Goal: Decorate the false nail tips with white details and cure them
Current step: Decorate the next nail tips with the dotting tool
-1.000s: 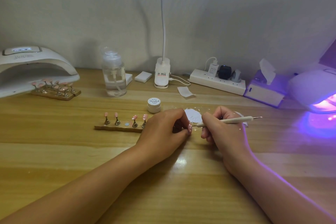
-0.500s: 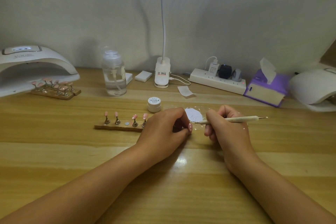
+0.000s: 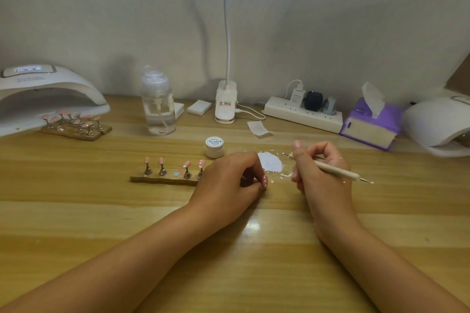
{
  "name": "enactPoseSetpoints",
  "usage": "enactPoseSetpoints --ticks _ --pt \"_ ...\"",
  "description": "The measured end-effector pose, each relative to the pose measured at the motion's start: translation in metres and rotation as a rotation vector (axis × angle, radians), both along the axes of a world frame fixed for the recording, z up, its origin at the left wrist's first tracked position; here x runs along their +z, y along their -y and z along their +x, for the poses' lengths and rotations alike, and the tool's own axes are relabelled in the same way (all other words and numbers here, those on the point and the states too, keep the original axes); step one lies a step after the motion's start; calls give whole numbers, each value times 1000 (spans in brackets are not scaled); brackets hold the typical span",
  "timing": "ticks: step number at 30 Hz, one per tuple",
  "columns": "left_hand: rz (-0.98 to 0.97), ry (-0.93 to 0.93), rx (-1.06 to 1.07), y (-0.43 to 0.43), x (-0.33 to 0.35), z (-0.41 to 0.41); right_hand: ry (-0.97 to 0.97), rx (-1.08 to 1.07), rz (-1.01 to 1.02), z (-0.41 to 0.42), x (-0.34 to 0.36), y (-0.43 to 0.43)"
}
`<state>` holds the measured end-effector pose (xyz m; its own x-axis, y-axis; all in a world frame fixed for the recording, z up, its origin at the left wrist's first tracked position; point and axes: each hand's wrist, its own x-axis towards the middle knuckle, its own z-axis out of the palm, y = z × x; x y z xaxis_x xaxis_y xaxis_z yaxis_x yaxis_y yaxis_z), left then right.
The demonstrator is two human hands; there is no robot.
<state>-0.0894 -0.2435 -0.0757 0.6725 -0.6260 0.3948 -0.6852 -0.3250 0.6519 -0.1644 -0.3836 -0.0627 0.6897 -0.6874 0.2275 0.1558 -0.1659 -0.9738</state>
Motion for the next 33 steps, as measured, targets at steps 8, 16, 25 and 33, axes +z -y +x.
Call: enactPoseSetpoints --ticks 8,16,25,33 --pt "6 20 15 1 -1 1 -32 76 48 1 -2 1" --pt "-1 3 21 1 -3 2 -91 118 25 0 0 -3" --pt "0 -2 19 1 -2 1 -110 120 -7 3 -3 -2" --pt "-4 11 21 1 -3 1 -117 127 -6 3 -4 -3"
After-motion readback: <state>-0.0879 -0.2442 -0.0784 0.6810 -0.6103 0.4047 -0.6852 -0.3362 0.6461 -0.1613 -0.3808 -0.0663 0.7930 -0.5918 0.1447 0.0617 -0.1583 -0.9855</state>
